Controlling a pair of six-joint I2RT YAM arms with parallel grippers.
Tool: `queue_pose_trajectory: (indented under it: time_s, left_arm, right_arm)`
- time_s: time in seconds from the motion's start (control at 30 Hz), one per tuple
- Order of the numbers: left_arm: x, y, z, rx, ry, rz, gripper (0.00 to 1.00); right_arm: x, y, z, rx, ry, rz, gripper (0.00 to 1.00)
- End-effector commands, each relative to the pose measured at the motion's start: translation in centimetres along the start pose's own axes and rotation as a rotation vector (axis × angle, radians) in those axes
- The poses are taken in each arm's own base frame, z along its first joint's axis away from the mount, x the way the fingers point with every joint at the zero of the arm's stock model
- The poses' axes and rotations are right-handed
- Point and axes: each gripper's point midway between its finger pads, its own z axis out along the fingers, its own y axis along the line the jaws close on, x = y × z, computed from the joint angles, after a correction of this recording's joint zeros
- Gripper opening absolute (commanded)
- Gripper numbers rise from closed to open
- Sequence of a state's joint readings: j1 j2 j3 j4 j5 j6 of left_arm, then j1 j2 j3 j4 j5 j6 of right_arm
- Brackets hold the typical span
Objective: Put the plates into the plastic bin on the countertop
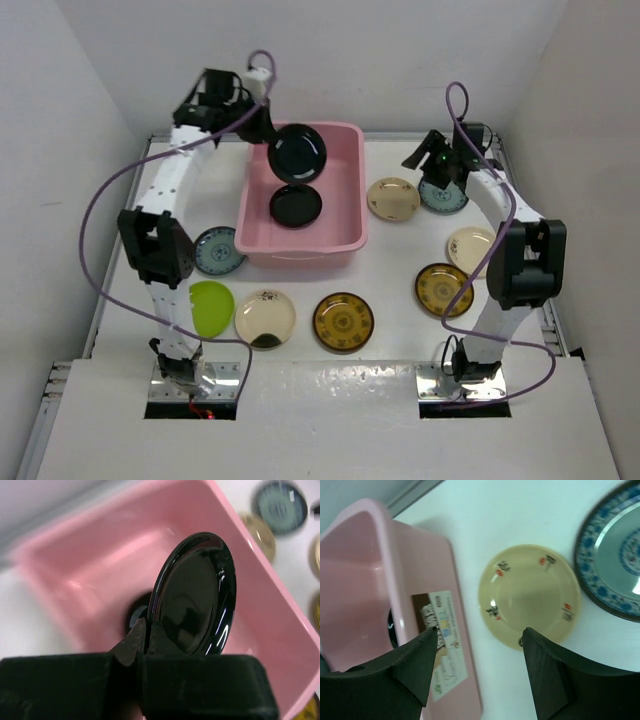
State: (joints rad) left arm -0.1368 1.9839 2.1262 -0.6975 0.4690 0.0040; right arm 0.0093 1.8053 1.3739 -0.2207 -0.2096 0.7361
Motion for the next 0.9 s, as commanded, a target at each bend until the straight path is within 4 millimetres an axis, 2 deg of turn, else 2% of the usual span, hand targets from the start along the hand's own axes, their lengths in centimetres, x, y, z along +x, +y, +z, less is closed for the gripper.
queue_pose_trajectory:
  time_s: [0.0,0.03,0.07,0.23,0.3,0.37,0.4,0.43,0.47,0.5,0.53,0.6,0.63,0.7,0.77,0.8,0.83,0.87]
  left_arm:
    - [4.9,1.0,2.9,-0.012,0.134,-0.025,0.00]
    - [5.5,0.7,3.6,-0.002,0.149,-0.026,0.00]
    - [5.8,0.9,4.2,-0.001,0.154,-0.028,0.00]
    - [8.8,1.4,7.3,0.021,0.213,-0.061,0.00]
    - [9.3,1.5,7.5,0.022,0.222,-0.065,0.00]
    - [11.0,1.6,8.0,0.025,0.255,-0.081,0.00]
    - [12.1,1.6,8.1,0.028,0.278,-0.083,0.04]
    - [12.6,1.6,8.2,0.029,0.288,-0.088,0.13]
    - [12.2,1.7,7.9,0.021,0.281,-0.071,0.25]
    - [12.7,1.9,7.9,0.012,0.293,-0.074,0.41]
    - [12.8,2.3,7.9,-0.003,0.297,-0.043,0.45]
    - [12.8,2.6,7.6,-0.014,0.299,-0.019,0.53]
    - [12.8,2.6,7.6,-0.011,0.300,0.001,0.62]
    - [12.1,3.0,7.3,-0.033,0.287,0.020,0.67]
    - [9.6,2.7,6.6,-0.029,0.233,0.052,0.68]
    - [9.0,2.4,6.5,-0.017,0.217,0.056,0.68]
    - [7.9,2.4,6.4,-0.020,0.194,0.066,0.69]
    - [6.7,1.6,6.1,-0.005,0.168,0.082,0.69]
  right_arm:
    - [0.6,-1.0,-0.8,0.043,0.009,0.024,0.68]
    - [0.0,-2.3,-0.6,0.068,0.008,0.057,0.68]
    - [0.7,-3.0,-0.2,0.088,0.035,0.069,0.68]
    - [2.0,-4.6,1.5,0.124,0.069,0.145,0.68]
    - [2.3,-5.6,2.1,0.147,0.070,0.205,0.68]
    - [2.7,-6.7,2.5,0.177,0.072,0.256,0.68]
    - [3.4,-7.4,2.7,0.193,0.082,0.263,0.68]
    - [3.7,-7.8,2.9,0.202,0.085,0.270,0.68]
    - [3.8,-8.4,3.1,0.214,0.087,0.276,0.68]
    - [4.5,-9.0,3.7,0.227,0.108,0.279,0.67]
    - [4.7,-9.3,3.9,0.235,0.115,0.280,0.67]
    - [5.4,-10.2,4.7,0.254,0.135,0.287,0.67]
    - [5.3,-10.2,5.0,0.254,0.134,0.294,0.67]
    - [5.7,-10.6,5.8,0.260,0.146,0.310,0.65]
    - [6.0,-10.7,6.6,0.255,0.146,0.323,0.62]
    - [6.5,-10.9,7.1,0.253,0.157,0.341,0.60]
    - [6.2,-10.7,7.6,0.238,0.141,0.339,0.57]
    - [6.7,-10.8,8.0,0.237,0.154,0.345,0.54]
